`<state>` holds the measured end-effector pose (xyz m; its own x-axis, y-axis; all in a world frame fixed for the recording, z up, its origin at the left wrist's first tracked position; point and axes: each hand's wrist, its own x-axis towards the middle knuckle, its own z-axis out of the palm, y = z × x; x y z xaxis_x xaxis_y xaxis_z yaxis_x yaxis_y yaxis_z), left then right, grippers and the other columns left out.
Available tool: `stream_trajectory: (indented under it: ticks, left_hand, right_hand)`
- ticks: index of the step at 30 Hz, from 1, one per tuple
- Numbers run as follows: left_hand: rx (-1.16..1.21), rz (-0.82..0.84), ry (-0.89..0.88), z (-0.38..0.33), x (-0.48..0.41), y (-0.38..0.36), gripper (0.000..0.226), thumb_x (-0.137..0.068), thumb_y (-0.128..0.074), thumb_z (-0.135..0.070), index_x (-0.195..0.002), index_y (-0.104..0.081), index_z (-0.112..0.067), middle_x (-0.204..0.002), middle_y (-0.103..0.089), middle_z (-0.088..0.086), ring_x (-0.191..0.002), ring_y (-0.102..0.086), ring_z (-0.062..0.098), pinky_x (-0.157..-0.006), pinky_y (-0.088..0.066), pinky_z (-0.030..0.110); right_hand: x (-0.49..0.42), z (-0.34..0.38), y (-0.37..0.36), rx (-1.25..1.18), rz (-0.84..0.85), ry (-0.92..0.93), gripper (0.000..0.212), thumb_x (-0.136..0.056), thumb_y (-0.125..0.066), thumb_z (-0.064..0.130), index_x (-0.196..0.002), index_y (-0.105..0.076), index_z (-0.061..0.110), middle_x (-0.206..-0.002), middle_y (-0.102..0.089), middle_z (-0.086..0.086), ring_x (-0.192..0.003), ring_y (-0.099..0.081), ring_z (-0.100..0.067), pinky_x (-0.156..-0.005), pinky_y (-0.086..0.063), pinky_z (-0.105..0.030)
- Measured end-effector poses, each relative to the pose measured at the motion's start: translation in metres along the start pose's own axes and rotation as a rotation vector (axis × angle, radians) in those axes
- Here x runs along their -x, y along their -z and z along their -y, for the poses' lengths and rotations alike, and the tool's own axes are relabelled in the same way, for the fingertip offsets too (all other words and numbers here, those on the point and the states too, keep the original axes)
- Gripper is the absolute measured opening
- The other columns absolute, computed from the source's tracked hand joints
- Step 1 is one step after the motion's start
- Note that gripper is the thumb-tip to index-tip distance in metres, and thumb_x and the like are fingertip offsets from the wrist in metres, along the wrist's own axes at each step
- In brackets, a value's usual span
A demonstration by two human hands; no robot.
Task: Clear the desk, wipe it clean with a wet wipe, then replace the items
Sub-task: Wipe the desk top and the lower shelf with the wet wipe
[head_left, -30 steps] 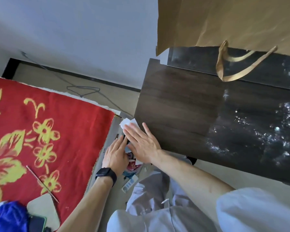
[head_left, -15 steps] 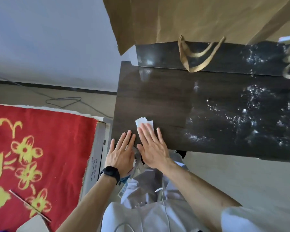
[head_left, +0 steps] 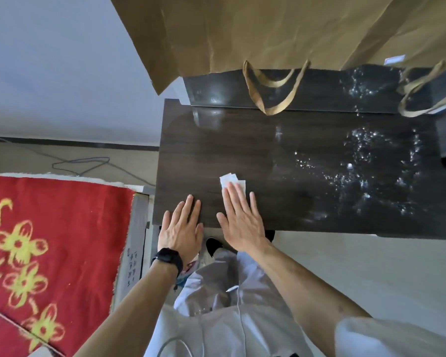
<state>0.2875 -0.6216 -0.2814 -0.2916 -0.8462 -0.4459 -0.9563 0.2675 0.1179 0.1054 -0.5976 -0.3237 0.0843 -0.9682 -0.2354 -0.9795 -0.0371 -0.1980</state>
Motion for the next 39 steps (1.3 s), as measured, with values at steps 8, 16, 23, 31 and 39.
stream_trajectory:
  ticks: [8, 16, 23, 31, 39]
  left_hand:
    - [0.035, 0.031, -0.062, -0.016, -0.027, 0.012, 0.059, -0.103, -0.026, -0.041, -0.158, -0.007, -0.027, -0.166, 0.002, -0.004, -0.152, -0.004, 0.020, -0.121, -0.009, 0.047]
    - [0.056, 0.037, -0.026, -0.021, -0.036, 0.014, 0.058, -0.103, -0.027, -0.043, -0.157, -0.012, -0.029, -0.165, -0.004, -0.005, -0.151, -0.008, 0.019, -0.121, -0.013, 0.047]
    - [0.055, -0.022, -0.031, -0.028, -0.052, 0.023, 0.058, -0.100, -0.036, -0.039, -0.155, -0.025, -0.023, -0.164, -0.017, -0.002, -0.148, -0.023, 0.023, -0.118, -0.023, 0.048]
    - [0.078, 0.002, 0.007, -0.049, -0.081, 0.035, 0.059, -0.102, -0.031, -0.042, -0.157, -0.017, -0.026, -0.165, -0.008, -0.007, -0.151, -0.012, 0.017, -0.120, -0.014, 0.048]
    - [0.117, 0.042, 0.108, -0.066, -0.074, 0.032, 0.061, -0.103, -0.026, -0.043, -0.158, -0.005, -0.026, -0.165, 0.004, -0.009, -0.152, 0.002, 0.016, -0.121, -0.009, 0.052]
  right_hand:
    - [0.013, -0.110, 0.023, -0.071, -0.064, -0.643, 0.078, -0.099, -0.015, 0.053, -0.155, -0.004, 0.000, -0.164, -0.001, -0.018, -0.153, 0.001, -0.030, -0.120, -0.018, -0.055]
    - [-0.045, -0.058, 0.017, 0.045, -0.019, -0.005, 0.071, -0.102, -0.019, 0.050, -0.157, -0.004, 0.008, -0.166, 0.001, -0.008, -0.153, 0.007, -0.019, -0.124, -0.010, -0.046]
    - [-0.035, -0.127, 0.041, -0.098, -0.107, -0.654, 0.081, -0.097, -0.017, 0.055, -0.155, -0.009, -0.002, -0.163, -0.005, -0.020, -0.152, -0.003, -0.032, -0.119, -0.018, -0.057]
    - [-0.090, -0.106, 0.039, 0.033, -0.027, -0.104, 0.065, -0.102, -0.016, 0.049, -0.158, -0.005, 0.016, -0.166, 0.001, 0.002, -0.152, 0.007, -0.014, -0.123, -0.008, -0.052]
    - [-0.089, -0.133, 0.055, -0.043, -0.080, -0.417, 0.074, -0.099, -0.015, 0.052, -0.157, -0.003, 0.007, -0.165, -0.001, -0.010, -0.153, 0.002, -0.025, -0.123, -0.002, -0.052]
